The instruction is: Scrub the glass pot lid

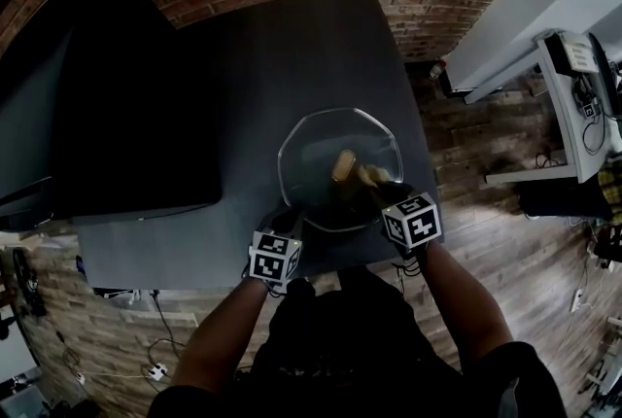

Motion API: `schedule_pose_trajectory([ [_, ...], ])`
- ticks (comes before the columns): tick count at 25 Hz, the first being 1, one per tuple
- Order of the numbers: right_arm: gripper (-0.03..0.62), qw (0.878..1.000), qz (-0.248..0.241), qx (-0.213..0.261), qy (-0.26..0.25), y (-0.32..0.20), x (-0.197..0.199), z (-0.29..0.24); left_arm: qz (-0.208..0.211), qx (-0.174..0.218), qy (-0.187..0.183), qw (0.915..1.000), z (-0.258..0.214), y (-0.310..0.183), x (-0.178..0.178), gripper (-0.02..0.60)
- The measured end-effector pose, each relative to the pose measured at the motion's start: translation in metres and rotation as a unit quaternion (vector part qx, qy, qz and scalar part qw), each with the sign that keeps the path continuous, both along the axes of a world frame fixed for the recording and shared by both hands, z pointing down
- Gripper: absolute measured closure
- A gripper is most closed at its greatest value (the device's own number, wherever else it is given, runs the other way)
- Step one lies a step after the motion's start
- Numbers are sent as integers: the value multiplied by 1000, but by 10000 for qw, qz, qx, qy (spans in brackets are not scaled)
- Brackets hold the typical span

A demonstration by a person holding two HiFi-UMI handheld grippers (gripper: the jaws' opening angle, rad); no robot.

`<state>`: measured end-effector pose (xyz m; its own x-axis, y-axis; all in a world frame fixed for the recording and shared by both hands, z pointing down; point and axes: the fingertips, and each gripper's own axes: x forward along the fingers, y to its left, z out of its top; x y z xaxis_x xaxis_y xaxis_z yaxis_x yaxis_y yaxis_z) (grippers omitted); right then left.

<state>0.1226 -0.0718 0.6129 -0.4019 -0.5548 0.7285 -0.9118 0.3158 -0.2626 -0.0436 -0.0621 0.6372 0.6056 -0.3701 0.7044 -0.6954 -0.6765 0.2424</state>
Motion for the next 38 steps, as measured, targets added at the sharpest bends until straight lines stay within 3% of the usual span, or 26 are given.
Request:
schedule_pose_trajectory([
  [9, 548, 9993, 330, -131, 130, -62, 60, 6, -124, 24, -61, 9999, 1, 0, 5, 551],
  [15, 548, 9999, 111, -19, 71, -104, 65, -6, -413, -176, 49, 9990, -2, -1, 7, 551],
  [19, 548, 9981, -590, 102, -113, -123, 36, -19, -636, 8, 408, 9971, -17, -5, 11, 551],
  [21, 548, 9922, -1222, 165, -160, -130, 12, -25, -579, 78, 390, 9975, -19, -5, 18, 551],
  [23, 548, 9787, -2043, 187, -112, -134, -16, -30, -476, 63, 249, 9985, -13, -5, 25, 551],
  [25, 548, 9522, -3047, 228, 48, -130, -48, -37, -472, 62, 184, 9987, -10, -5, 27, 551],
  [28, 548, 8855, -4625, 275, 355, -111, -96, -48, -508, 53, 195, 9985, -10, -5, 27, 551],
  [30, 548, 8272, -5585, 201, 581, -89, -122, -49, -591, -12, 235, 9980, -10, -5, 27, 551],
  [32, 548, 7608, -6415, 53, 983, -67, -139, -44, -713, -85, 296, 9970, -10, -5, 27, 551],
  [34, 548, 6978, -7022, -122, 1408, -49, -146, -33, -778, -112, 346, 9963, -10, -6, 28, 551],
  [35, 548, 6726, -7231, -202, 1559, -41, -150, -27, -785, -112, 359, 9962, -10, -7, 29, 551],
  [37, 548, 6385, -7495, -344, 1713, -26, -156, -13, -772, -111, 370, 9963, -10, -7, 29, 551],
  [38, 548, 6297, -7562, -407, 1731, -20, -159, -7, -761, -109, 367, 9964, -10, -7, 29, 551],
])
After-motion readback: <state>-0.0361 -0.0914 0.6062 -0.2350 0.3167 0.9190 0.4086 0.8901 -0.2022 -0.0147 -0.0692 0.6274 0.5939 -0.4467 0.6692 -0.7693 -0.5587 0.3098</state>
